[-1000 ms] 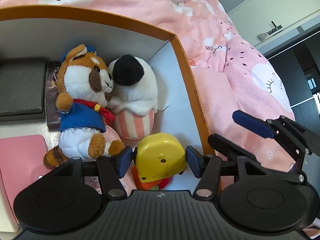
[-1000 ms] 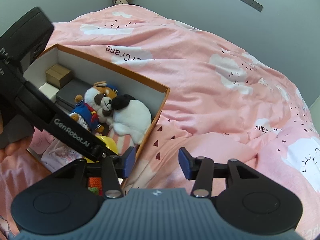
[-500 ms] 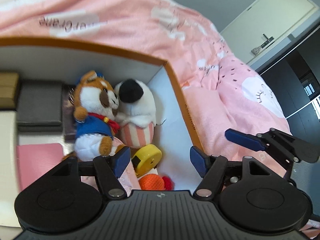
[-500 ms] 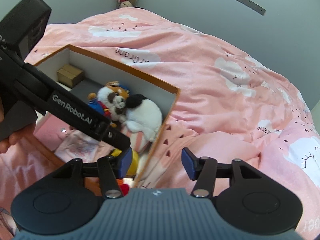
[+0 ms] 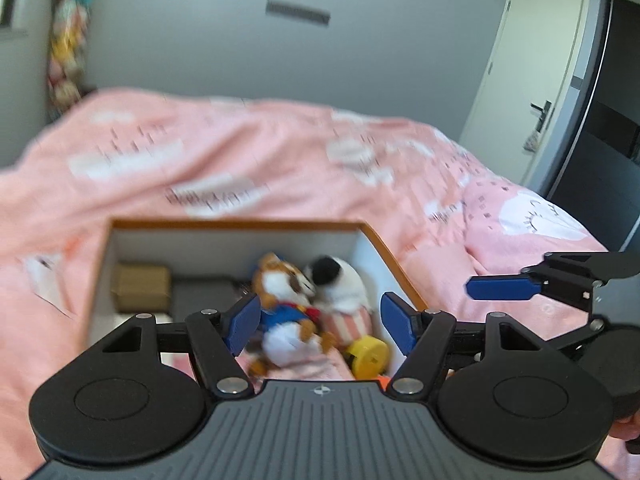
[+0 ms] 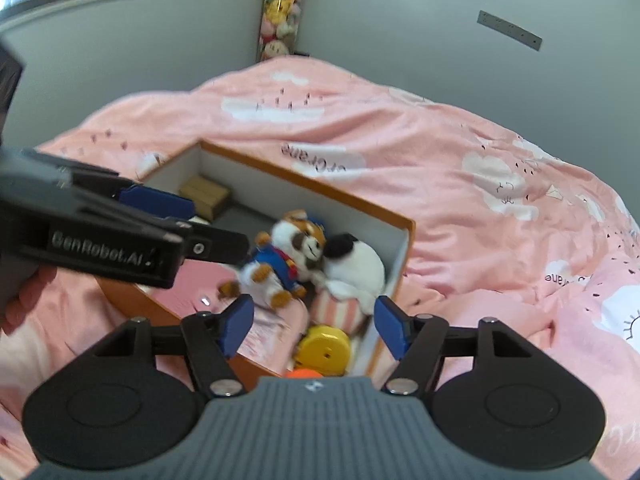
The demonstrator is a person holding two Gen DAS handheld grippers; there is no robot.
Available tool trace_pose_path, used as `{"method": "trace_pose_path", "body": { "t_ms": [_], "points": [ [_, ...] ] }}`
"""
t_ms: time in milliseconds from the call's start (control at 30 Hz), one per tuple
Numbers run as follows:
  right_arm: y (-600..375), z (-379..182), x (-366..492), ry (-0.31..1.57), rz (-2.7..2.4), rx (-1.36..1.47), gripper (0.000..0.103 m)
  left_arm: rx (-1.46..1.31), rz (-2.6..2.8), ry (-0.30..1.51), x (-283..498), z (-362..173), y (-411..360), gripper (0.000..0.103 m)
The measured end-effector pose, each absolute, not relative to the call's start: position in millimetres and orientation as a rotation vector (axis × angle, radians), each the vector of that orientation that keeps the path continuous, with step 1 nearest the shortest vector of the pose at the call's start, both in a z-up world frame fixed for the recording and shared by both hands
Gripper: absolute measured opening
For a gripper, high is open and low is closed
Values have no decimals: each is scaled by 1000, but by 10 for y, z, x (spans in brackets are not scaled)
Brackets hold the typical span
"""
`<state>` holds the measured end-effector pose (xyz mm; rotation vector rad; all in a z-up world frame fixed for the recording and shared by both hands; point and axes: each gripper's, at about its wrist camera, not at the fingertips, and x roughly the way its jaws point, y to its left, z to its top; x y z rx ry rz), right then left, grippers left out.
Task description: Organize objects
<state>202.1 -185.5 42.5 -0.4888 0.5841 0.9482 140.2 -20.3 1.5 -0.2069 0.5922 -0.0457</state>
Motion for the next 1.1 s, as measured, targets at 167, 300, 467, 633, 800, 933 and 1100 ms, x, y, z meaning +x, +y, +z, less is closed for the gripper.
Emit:
{"method": "trace_pose_path", "body": {
  "t_ms": [167, 300, 467, 633, 800, 933, 1100],
  "points": [
    [-1906, 483, 1909, 582, 939, -343, 85, -185, 17, 522, 1162, 77, -133, 86],
    [-1933, 448, 1842, 570, 895, -252, 89, -195, 67, 496, 1071, 25, -45, 89],
    [-1969, 373, 1829, 577, 843, -160, 91, -186, 116, 474, 1036, -38, 25, 90],
    [-1995, 299, 1857, 593, 818, -112, 93, -143, 149, 466, 1007, -98, 22, 93],
    [-1961, 204, 1867, 609, 819, -98, 94, -131, 150, 481, 1006, -186, 16, 93],
    [-1925, 132, 1832, 607, 826, -122, 94, -118, 172, 486, 1003, -250, 13, 94],
    [-1909, 60, 1769, 569, 833, -162, 96, -121, 200, 486, 995, -305, 54, 94]
  ]
}}
